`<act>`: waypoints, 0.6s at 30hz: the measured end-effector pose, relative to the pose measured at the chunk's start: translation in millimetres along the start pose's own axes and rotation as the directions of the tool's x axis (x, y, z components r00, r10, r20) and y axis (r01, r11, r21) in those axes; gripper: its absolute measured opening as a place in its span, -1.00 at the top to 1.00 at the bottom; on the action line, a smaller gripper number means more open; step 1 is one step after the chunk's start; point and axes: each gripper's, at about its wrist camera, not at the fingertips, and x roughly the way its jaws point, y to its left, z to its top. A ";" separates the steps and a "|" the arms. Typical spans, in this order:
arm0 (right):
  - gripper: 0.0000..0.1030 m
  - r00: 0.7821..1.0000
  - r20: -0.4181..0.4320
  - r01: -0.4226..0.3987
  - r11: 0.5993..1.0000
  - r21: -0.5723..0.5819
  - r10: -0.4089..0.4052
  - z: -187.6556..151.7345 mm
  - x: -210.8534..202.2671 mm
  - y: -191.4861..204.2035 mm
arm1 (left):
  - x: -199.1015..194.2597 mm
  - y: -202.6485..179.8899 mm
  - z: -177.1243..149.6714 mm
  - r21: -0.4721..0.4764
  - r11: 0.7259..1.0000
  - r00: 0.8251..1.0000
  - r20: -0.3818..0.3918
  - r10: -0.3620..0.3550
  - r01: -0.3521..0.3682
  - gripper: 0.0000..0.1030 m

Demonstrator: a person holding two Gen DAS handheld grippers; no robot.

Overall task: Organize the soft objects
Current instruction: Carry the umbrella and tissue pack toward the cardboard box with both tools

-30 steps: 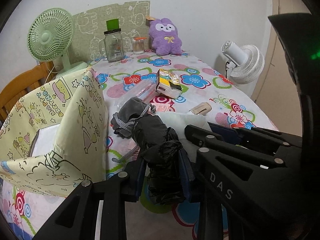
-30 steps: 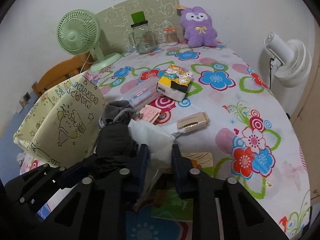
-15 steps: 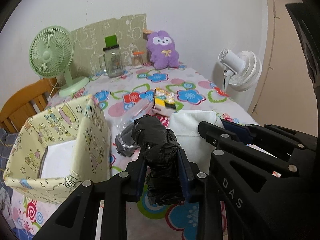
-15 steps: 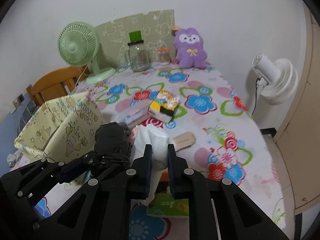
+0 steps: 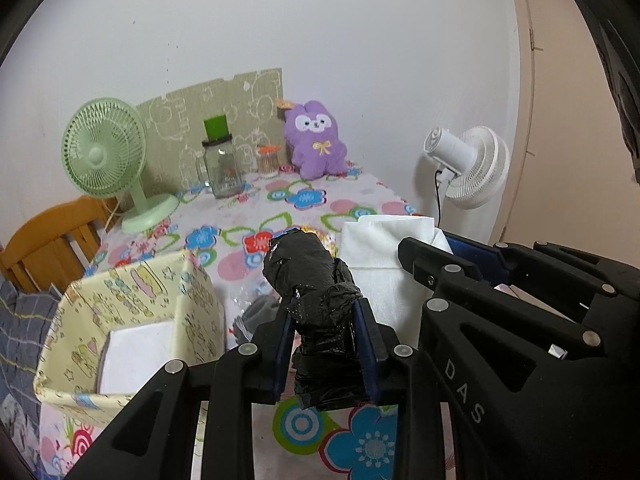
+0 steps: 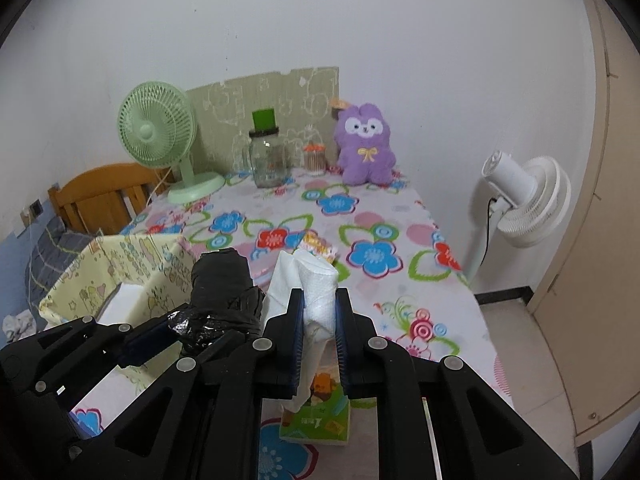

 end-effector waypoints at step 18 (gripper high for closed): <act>0.67 0.997 0.068 0.035 0.998 -0.052 -0.031 27.9 -27.7 26.9 | -26.4 26.1 18.4 0.007 1.000 0.998 0.054 0.012 -0.013 0.44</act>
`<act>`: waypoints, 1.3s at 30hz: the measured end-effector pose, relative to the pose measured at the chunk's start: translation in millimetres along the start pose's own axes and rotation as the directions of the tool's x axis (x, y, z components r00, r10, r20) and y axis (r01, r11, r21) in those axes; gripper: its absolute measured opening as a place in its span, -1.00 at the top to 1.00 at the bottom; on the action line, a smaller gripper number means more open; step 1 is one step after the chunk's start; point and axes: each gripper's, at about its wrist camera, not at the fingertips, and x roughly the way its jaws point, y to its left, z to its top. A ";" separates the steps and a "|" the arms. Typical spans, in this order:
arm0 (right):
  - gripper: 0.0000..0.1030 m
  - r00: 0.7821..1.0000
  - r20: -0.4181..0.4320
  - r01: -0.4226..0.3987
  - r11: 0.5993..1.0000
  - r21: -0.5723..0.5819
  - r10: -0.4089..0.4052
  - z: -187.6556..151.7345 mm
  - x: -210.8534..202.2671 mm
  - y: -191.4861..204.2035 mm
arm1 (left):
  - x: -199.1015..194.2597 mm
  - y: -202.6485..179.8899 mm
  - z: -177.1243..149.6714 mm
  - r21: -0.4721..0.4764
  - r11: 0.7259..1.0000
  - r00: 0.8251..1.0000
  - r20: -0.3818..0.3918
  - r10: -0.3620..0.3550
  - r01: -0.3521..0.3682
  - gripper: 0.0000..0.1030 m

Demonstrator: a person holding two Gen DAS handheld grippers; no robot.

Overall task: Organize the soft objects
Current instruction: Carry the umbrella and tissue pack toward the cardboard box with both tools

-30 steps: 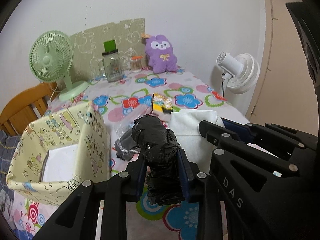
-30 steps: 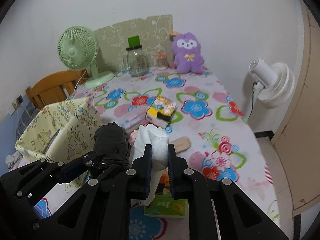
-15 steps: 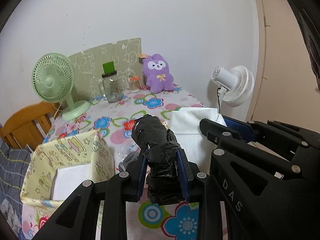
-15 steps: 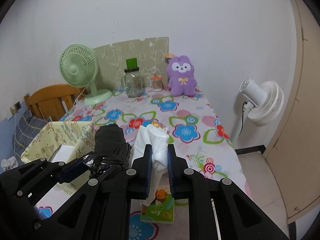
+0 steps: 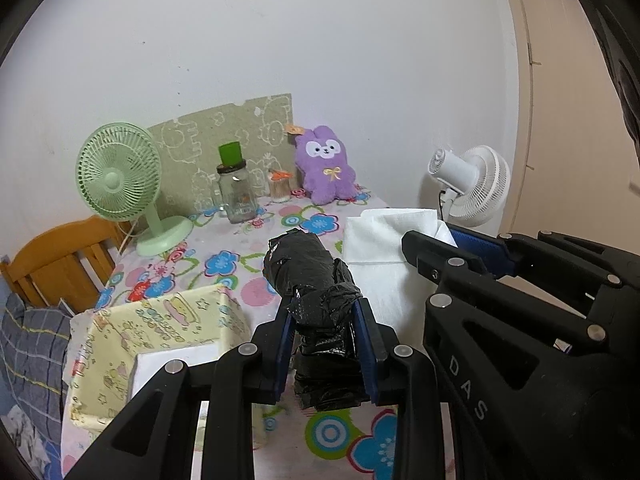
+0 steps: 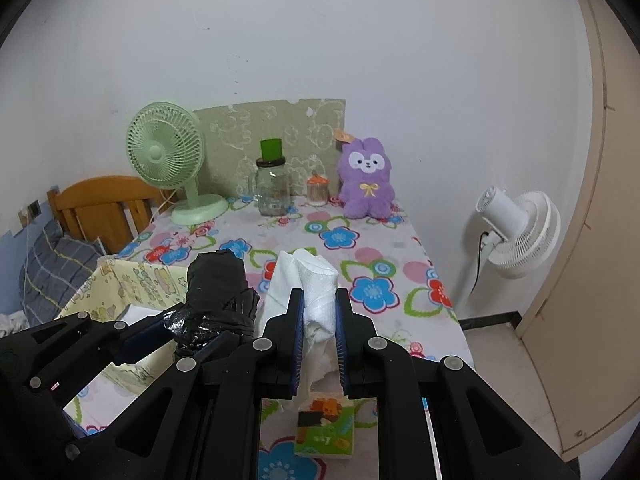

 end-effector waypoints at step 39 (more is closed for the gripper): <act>0.67 0.972 -0.056 -0.233 0.968 -0.092 0.229 20.9 76.9 142.7 | 33.6 153.5 -28.3 -0.146 0.973 0.983 -0.057 0.174 -0.181 0.42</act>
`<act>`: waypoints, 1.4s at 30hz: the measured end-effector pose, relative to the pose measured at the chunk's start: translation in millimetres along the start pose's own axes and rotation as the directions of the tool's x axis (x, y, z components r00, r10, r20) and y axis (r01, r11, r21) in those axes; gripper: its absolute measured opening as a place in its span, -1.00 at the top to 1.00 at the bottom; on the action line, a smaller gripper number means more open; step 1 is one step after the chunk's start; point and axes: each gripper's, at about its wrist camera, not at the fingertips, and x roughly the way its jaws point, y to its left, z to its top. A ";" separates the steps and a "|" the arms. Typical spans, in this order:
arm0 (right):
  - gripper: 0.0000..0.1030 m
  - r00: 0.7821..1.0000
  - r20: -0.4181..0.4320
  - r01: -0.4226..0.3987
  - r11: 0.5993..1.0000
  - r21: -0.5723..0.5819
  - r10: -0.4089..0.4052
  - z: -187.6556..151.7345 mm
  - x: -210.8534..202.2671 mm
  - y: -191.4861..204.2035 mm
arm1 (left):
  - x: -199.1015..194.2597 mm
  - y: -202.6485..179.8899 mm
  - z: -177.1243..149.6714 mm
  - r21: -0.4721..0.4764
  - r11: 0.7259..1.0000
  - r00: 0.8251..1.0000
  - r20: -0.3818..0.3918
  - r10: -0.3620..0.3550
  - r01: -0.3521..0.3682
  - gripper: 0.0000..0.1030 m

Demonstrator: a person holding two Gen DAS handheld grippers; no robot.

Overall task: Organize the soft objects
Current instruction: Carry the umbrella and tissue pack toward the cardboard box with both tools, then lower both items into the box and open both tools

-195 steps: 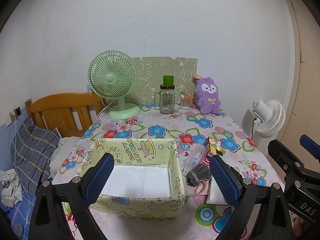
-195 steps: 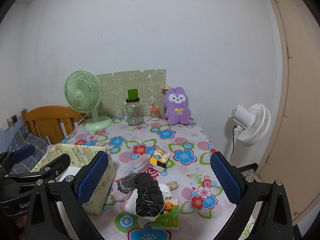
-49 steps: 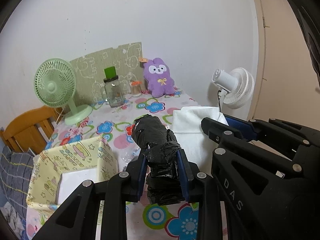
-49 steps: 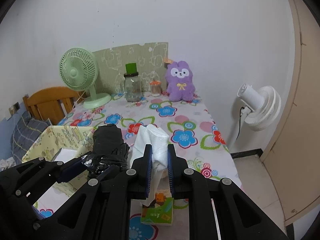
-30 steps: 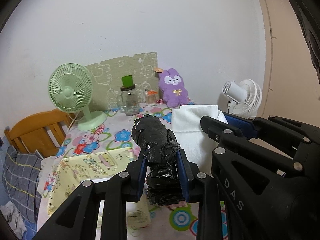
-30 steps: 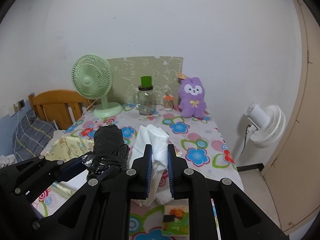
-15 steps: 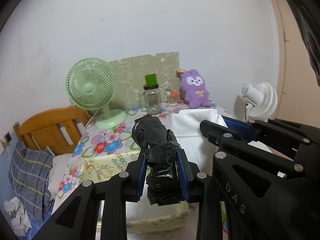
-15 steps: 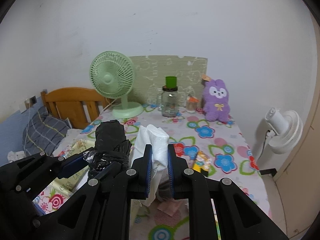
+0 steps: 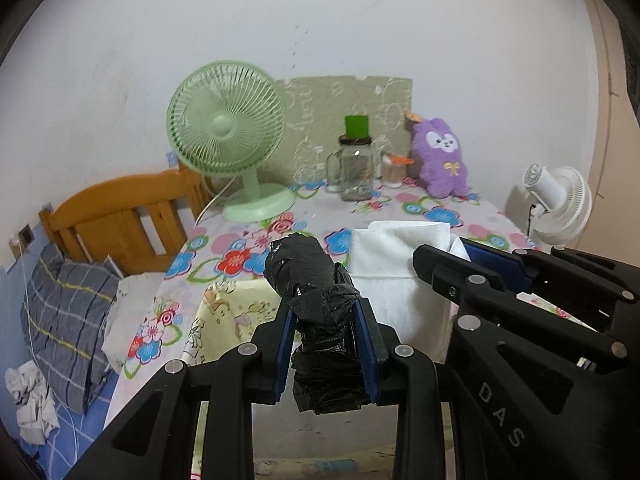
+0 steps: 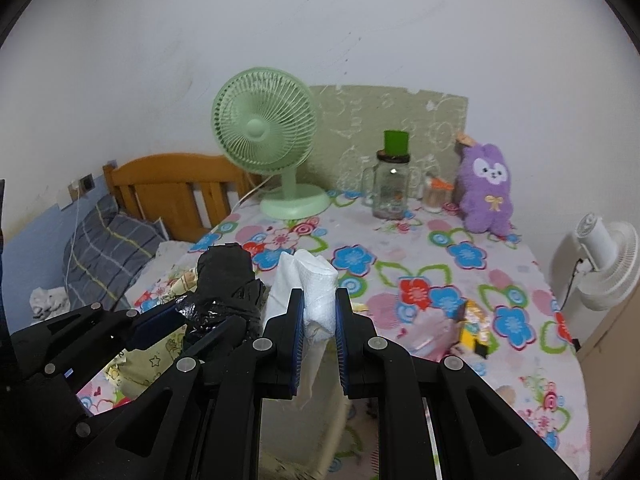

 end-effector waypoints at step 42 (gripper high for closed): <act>-0.89 1.000 -0.009 0.024 1.000 0.000 -0.024 -9.2 1.1 -7.9 | -1.8 -0.1 -6.7 -0.038 0.999 1.000 -0.029 -0.011 0.010 -0.90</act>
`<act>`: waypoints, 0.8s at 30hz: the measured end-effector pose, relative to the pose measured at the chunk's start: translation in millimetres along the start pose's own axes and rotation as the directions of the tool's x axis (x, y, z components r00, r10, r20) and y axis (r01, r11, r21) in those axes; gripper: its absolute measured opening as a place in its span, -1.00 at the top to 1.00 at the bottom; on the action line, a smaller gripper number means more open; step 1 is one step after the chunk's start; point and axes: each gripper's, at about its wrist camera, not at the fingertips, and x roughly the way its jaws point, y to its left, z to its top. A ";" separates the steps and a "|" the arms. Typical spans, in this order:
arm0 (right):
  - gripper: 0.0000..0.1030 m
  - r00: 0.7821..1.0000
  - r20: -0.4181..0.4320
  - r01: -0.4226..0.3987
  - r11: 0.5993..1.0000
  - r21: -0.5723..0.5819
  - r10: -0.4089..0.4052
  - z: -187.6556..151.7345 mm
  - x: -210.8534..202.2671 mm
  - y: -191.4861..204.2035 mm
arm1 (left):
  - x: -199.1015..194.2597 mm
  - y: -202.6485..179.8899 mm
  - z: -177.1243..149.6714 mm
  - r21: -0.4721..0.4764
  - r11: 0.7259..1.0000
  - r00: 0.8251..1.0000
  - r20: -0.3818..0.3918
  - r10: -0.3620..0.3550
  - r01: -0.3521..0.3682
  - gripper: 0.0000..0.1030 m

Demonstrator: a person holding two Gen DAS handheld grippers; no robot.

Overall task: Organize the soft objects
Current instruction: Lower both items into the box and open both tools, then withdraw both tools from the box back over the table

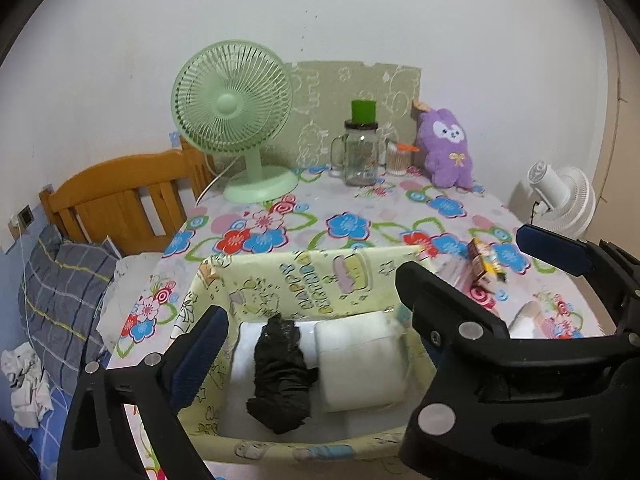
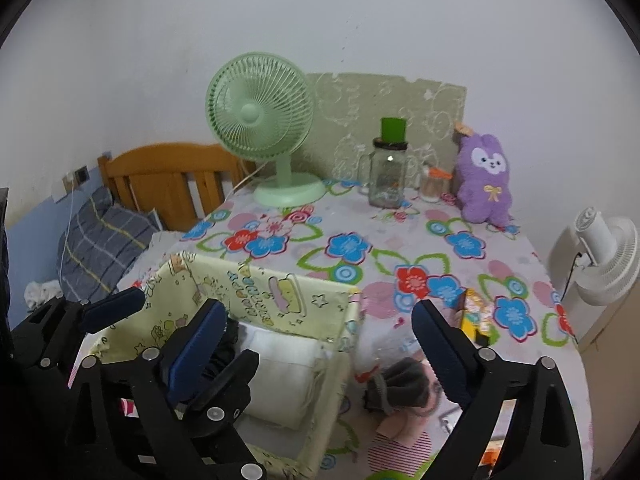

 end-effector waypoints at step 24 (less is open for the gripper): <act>-1.00 0.983 0.128 0.124 0.991 0.059 -0.131 -19.4 -91.9 -54.1 | -53.9 -69.2 -3.6 0.030 0.997 0.992 0.108 -0.070 0.067 -0.90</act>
